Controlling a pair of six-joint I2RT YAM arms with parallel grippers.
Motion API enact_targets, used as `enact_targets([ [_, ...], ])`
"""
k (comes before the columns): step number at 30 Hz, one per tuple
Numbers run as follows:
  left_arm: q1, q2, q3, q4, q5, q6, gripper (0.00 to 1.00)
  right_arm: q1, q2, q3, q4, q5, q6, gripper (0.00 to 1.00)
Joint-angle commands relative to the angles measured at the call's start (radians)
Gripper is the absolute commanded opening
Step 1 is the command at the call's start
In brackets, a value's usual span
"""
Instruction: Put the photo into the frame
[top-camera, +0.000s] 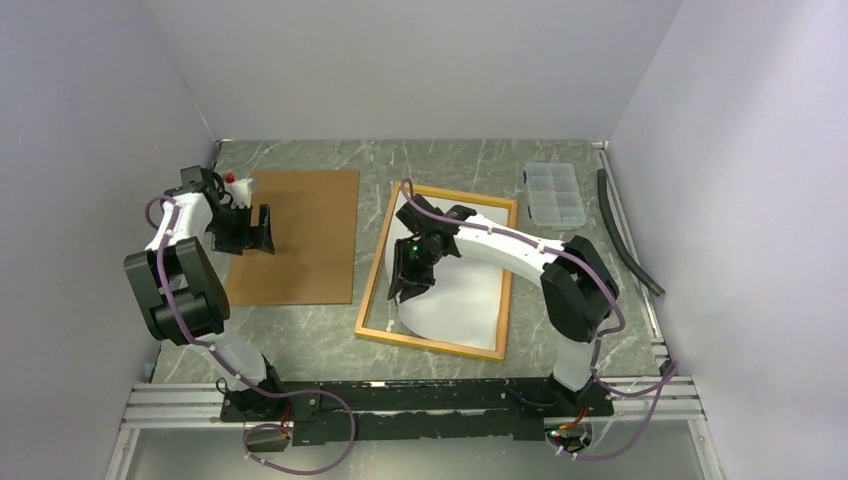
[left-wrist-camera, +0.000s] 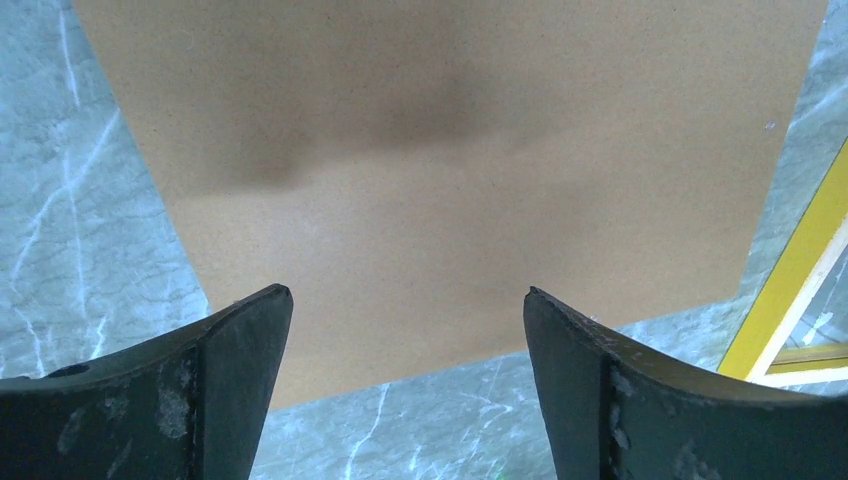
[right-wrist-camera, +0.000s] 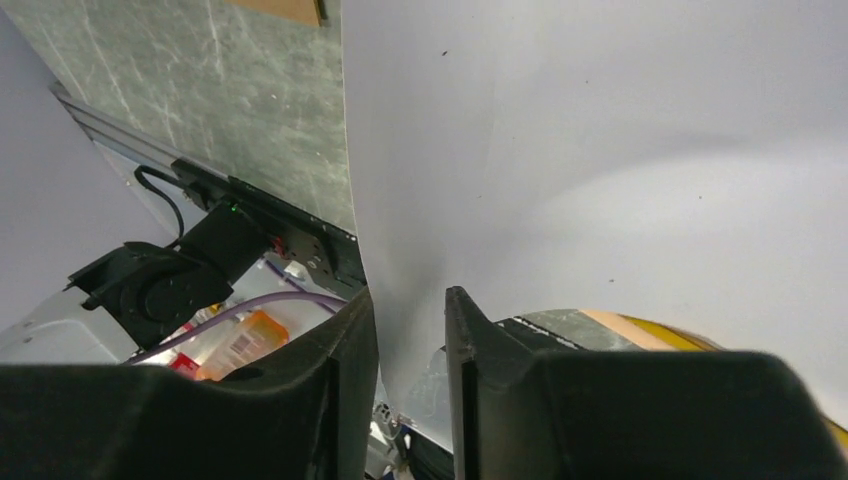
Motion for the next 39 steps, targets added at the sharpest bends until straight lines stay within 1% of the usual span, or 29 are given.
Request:
enact_targets([
  [1, 0.015, -0.042, 0.058, -0.016, -0.005, 0.027, 0.94, 0.004, 0.029, 0.052, 0.000, 0.020, -0.035, 0.38],
  [4, 0.031, -0.041, 0.070, -0.019, -0.003, 0.035, 0.95, 0.006, 0.023, 0.063, 0.001, 0.030, -0.037, 0.53],
  [7, 0.046, -0.033, 0.083, -0.027, 0.003, 0.038, 0.95, 0.006, 0.022, 0.088, -0.009, 0.049, -0.047, 0.61],
  [9, 0.051, -0.027, 0.094, -0.034, 0.006, 0.045, 0.95, 0.006, 0.029, 0.106, -0.022, 0.057, -0.061, 0.62],
  [14, 0.065, -0.020, 0.110, -0.041, 0.003, 0.053, 0.94, 0.010, 0.035, 0.114, -0.067, 0.058, -0.115, 0.63],
  [16, 0.071, -0.017, 0.115, -0.038, 0.001, 0.050, 0.94, 0.016, 0.036, 0.134, -0.087, 0.081, -0.133, 0.63],
  [18, 0.079, -0.003, 0.124, -0.037, -0.004, 0.045, 0.95, 0.035, 0.055, 0.202, -0.106, 0.137, -0.159, 0.63],
  [21, 0.101, 0.033, 0.151, -0.025, -0.033, 0.035, 0.94, 0.066, 0.164, 0.421, -0.149, 0.183, -0.208, 0.67],
  [23, 0.124, 0.072, 0.185, -0.020, -0.047, 0.039, 0.91, 0.078, 0.238, 0.528, -0.125, 0.193, -0.225, 0.69],
  [26, 0.144, 0.131, 0.201, 0.023, -0.106, 0.041, 0.87, 0.079, 0.343, 0.639, -0.023, 0.200, -0.233, 0.72],
  [30, 0.151, 0.214, 0.217, 0.075, -0.158, 0.012, 0.79, 0.065, 0.492, 0.788, 0.031, 0.261, -0.228, 0.73],
  [32, 0.150, 0.258, 0.230, 0.092, -0.178, -0.003, 0.74, 0.059, 0.532, 0.807, 0.068, 0.294, -0.222, 0.74],
  [36, 0.149, 0.310, 0.247, 0.125, -0.212, -0.029, 0.64, 0.038, 0.577, 0.778, 0.137, 0.309, -0.206, 0.76],
  [39, 0.145, 0.327, 0.232, 0.164, -0.243, -0.035, 0.60, 0.022, 0.599, 0.752, 0.167, 0.314, -0.196, 0.76],
])
